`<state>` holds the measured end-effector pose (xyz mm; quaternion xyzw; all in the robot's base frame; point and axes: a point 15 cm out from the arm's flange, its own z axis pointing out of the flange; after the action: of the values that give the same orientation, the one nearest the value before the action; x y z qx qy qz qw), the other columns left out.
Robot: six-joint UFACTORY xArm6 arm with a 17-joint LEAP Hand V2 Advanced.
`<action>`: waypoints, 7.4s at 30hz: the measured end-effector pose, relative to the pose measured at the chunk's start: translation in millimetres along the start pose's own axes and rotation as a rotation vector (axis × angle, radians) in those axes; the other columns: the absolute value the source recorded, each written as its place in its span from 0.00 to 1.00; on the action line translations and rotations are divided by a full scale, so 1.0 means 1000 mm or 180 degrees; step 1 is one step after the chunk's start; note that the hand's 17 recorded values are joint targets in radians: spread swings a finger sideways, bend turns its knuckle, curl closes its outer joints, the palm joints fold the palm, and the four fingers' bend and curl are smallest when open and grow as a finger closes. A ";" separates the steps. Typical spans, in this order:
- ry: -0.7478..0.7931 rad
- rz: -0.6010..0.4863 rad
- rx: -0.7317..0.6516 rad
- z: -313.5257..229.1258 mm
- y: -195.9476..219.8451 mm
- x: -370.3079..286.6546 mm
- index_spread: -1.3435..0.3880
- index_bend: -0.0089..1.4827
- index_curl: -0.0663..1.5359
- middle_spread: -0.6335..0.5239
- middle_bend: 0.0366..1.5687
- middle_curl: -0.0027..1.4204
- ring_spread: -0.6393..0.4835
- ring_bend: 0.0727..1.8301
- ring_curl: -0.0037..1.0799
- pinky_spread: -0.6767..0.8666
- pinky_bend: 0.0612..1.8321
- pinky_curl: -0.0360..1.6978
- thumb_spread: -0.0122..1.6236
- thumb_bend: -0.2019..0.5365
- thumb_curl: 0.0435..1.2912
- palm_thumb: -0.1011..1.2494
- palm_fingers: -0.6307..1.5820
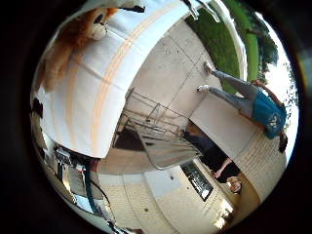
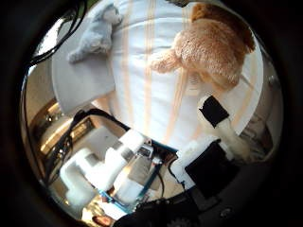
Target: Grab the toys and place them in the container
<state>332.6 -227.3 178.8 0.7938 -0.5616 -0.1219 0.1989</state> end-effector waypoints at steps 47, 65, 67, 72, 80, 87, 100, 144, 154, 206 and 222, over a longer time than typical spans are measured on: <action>-0.0573 -0.1066 0.1352 -0.341 0.045 -0.326 0.24 0.49 0.48 0.32 0.78 0.75 0.45 0.77 0.82 0.54 0.84 0.50 0.71 0.25 0.46 0.81 0.65; -0.0892 -0.1013 0.0970 -0.270 -0.136 -0.397 0.30 0.39 0.68 0.39 0.69 0.68 0.55 0.74 0.73 0.57 0.75 0.53 0.75 0.24 0.44 0.71 0.44; -0.0872 -0.1006 0.0894 -0.263 -0.138 -0.395 0.37 0.33 0.66 0.44 0.53 0.60 0.61 0.66 0.68 0.60 0.69 0.51 0.75 0.24 0.42 0.70 0.27; -0.0941 -0.0967 0.0657 -0.247 -0.133 -0.380 0.48 0.23 0.56 0.53 0.28 0.44 0.74 0.41 0.47 0.67 0.53 0.41 0.74 0.24 0.40 0.69 0.20; -0.1088 -0.0966 0.0395 -0.246 -0.099 -0.345 0.54 0.16 0.44 0.58 0.14 0.32 0.79 0.23 0.32 0.72 0.34 0.30 0.74 0.25 0.39 0.71 0.27; -0.1223 -0.0583 0.0682 -0.260 -0.082 -0.259 0.57 0.11 0.36 0.58 0.10 0.29 0.80 0.19 0.30 0.74 0.28 0.25 0.73 0.24 0.38 0.71 0.30; 0.0162 0.0362 0.1326 -0.234 -0.148 -0.033 0.63 0.11 0.30 0.58 0.10 0.27 0.79 0.18 0.30 0.72 0.24 0.22 0.72 0.18 0.34 0.55 0.33; 0.0086 0.0206 0.0250 -0.183 -0.113 -0.078 0.38 0.40 0.50 0.40 0.72 0.63 0.50 0.71 0.71 0.63 0.70 0.48 0.69 0.38 0.40 0.76 0.73; 0.0001 -0.0217 0.0779 -0.286 -0.024 -0.172 0.34 0.46 0.66 0.39 0.80 0.69 0.46 0.77 0.78 0.58 0.77 0.56 0.71 0.29 0.47 0.77 0.66; -0.0582 -0.0813 0.0889 -0.262 -0.038 -0.269 0.53 0.10 0.27 0.59 0.08 0.23 0.84 0.19 0.30 0.75 0.31 0.28 0.72 0.24 0.36 0.64 0.26; -0.0463 -0.0186 0.0825 -0.192 -0.023 -0.140 0.62 0.12 0.23 0.60 0.09 0.23 0.82 0.17 0.29 0.73 0.24 0.23 0.72 0.24 0.34 0.63 0.29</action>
<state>384.9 -55.0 334.8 0.8179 -0.5623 -0.1114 0.0499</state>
